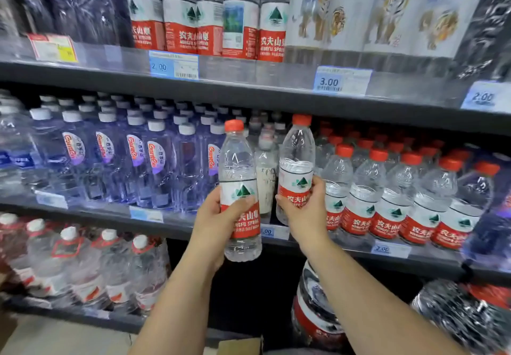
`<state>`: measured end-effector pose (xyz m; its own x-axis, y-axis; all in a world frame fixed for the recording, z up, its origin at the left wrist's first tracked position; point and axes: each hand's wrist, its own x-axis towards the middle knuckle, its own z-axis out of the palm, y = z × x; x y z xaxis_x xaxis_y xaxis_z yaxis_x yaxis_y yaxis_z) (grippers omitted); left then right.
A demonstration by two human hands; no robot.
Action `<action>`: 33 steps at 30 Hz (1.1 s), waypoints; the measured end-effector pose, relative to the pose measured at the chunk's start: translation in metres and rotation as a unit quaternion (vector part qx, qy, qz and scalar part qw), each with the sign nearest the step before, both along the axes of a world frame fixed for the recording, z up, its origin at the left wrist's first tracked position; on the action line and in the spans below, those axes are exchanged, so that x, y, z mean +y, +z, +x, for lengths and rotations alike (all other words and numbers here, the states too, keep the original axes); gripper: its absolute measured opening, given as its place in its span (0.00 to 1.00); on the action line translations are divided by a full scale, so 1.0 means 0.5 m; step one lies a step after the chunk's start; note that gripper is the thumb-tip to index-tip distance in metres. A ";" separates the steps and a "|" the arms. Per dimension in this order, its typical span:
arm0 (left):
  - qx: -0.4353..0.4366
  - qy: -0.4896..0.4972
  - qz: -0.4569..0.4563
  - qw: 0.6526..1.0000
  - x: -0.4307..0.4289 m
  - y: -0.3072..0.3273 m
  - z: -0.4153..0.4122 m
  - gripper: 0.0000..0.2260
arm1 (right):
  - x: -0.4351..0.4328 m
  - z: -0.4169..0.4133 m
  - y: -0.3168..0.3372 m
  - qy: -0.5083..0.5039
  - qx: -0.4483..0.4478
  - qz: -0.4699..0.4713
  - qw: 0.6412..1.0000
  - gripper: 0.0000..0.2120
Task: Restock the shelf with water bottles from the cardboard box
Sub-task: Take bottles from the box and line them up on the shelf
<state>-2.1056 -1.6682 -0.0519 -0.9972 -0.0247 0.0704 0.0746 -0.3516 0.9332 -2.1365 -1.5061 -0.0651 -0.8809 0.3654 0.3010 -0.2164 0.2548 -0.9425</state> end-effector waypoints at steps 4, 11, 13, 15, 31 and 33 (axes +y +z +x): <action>0.002 0.005 0.040 0.999 0.020 0.000 -0.013 0.08 | 0.002 -0.041 -0.021 -0.009 -0.010 0.009 1.000 0.32; 0.002 -0.018 0.075 0.997 0.039 0.000 -0.023 0.12 | 0.008 -0.079 -0.061 -0.018 -0.047 0.032 0.998 0.30; 0.007 -0.019 0.074 0.997 0.038 -0.001 -0.024 0.15 | 0.008 -0.089 -0.072 -0.033 -0.066 0.048 0.996 0.29; 0.014 -0.018 0.070 0.997 0.036 0.000 -0.023 0.17 | 0.008 -0.099 -0.076 -0.045 -0.088 0.056 0.994 0.29; -0.016 -0.037 0.070 0.997 0.016 -0.008 -0.016 0.21 | 0.034 -0.008 -0.054 -0.068 0.004 0.213 0.975 0.18; -0.013 -0.041 0.074 0.996 0.015 -0.006 -0.014 0.20 | 0.039 -0.002 -0.055 -0.045 0.046 0.359 0.931 0.17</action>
